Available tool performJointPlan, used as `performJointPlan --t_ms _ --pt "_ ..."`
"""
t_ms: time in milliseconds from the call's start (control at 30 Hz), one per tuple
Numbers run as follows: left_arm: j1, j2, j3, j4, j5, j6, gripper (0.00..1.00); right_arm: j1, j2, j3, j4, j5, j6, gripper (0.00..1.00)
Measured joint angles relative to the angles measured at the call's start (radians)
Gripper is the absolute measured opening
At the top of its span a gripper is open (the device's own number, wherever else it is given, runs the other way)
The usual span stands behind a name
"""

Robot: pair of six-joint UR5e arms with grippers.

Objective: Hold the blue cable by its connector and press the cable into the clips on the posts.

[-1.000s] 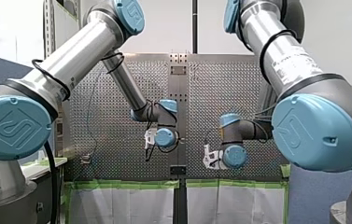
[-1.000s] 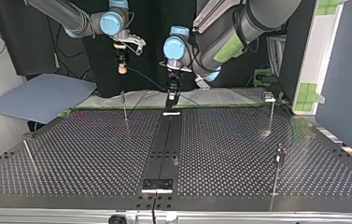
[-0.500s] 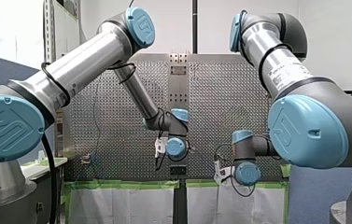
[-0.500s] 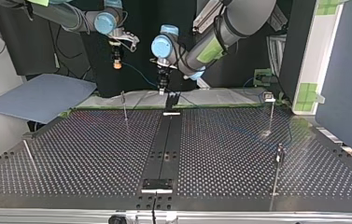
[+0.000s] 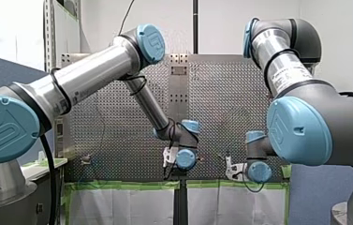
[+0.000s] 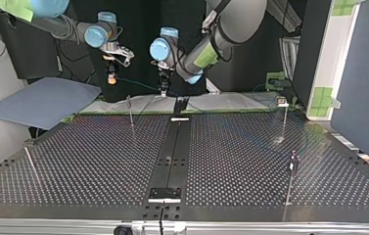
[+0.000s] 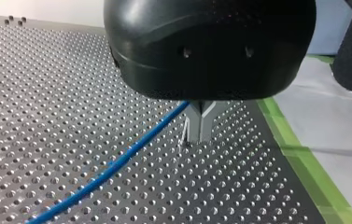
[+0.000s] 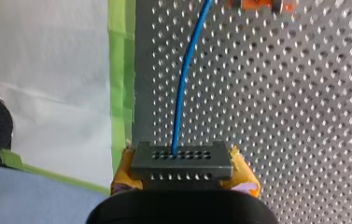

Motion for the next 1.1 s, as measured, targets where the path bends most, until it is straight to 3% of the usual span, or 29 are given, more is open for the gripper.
performJointPlan --t_ms 567,900,1100 --pt "-0.005 -0.141 0.151 -0.021 0.001 -0.034 0.00 -0.149 -0.001 -0.018 0.001 -0.016 -0.010 0.00" --pt "-0.007 -0.144 0.157 -0.016 -0.009 -0.053 0.00 -0.183 0.000 -0.049 0.017 -0.022 0.007 0.00" --pt "-0.017 -0.144 0.158 -0.005 -0.020 -0.055 0.00 -0.189 0.000 -0.082 0.044 -0.059 0.007 0.00"
